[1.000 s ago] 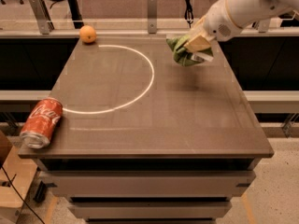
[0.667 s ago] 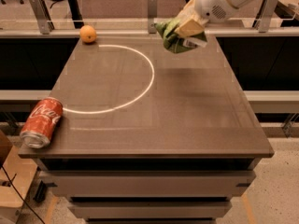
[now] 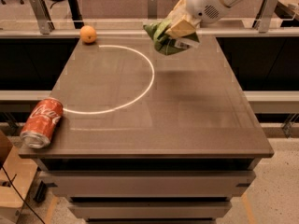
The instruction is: Move green jalapeno chip bag near coke can
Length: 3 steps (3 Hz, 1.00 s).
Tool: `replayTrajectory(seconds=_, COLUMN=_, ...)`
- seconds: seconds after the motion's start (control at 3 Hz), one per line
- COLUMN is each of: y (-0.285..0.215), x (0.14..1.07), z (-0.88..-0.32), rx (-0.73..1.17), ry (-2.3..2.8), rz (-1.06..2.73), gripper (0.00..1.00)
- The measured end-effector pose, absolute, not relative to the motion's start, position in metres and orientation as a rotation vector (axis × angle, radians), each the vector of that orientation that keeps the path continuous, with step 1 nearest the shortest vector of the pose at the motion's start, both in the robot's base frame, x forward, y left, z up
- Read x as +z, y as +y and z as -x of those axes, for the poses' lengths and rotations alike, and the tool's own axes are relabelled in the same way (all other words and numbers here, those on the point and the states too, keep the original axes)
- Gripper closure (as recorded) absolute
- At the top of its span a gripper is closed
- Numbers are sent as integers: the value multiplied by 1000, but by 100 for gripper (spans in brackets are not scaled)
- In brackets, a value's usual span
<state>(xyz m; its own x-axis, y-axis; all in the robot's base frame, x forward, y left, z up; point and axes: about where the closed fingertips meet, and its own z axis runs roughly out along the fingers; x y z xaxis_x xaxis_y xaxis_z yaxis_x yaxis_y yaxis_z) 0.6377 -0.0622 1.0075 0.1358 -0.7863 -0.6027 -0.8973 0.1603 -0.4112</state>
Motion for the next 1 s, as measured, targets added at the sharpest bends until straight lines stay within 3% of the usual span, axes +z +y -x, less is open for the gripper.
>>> replayTrajectory(seconds=1.0, y=71, x=1011, z=-544, rx=384, ry=1289, rz=1871, gripper=100)
